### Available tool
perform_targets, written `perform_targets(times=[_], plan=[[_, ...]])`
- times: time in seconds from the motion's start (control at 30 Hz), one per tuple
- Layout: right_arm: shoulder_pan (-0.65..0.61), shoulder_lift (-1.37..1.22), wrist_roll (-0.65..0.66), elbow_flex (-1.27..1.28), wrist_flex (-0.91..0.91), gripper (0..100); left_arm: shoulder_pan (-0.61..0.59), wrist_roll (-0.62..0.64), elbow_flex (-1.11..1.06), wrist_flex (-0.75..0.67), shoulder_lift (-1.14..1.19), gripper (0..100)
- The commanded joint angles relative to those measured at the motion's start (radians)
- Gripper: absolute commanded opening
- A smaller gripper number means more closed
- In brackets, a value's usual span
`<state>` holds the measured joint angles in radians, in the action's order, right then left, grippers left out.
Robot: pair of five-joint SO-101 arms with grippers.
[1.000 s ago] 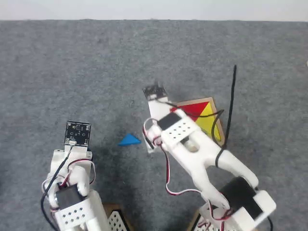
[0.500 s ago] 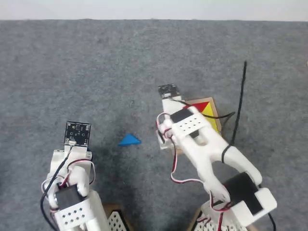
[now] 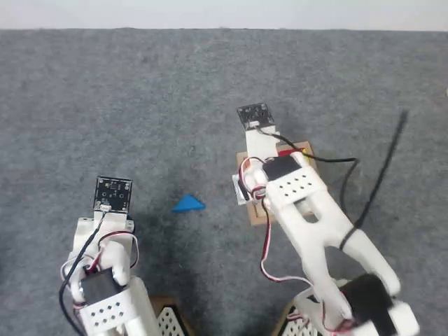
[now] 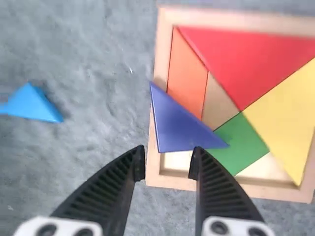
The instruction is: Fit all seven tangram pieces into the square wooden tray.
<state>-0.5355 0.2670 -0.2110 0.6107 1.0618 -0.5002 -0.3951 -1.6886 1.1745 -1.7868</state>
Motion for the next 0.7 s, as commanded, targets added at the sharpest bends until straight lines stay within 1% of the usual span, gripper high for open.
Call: perform_targets(times=[0.0, 0.07, 0.2, 0.3, 0.5, 0.67], plan=[[-0.007, 0.067, 0.017, -0.04, -0.022, 16.1, -0.002, -0.006, 0.007, -0.009, -0.006, 13], [-0.021, 0.039, 0.017, -0.049, -0.028, 16.2, -0.002, -0.006, 0.007, -0.009, -0.006, 13], [-0.067, -0.058, 0.014, -0.06, -0.113, 16.2, -0.002, -0.006, 0.007, -0.009, -0.006, 13], [-0.088, -0.142, 0.012, -0.107, -0.127, 16.2, -0.002, -0.006, 0.007, -0.009, -0.006, 13], [-0.085, -0.278, 0.011, -0.189, -0.131, 16.2, -0.002, -0.006, 0.007, -0.009, -0.006, 13], [-0.084, -0.295, 0.011, -0.19, -0.128, 16.2, -0.002, -0.006, 0.007, -0.009, -0.006, 13]])
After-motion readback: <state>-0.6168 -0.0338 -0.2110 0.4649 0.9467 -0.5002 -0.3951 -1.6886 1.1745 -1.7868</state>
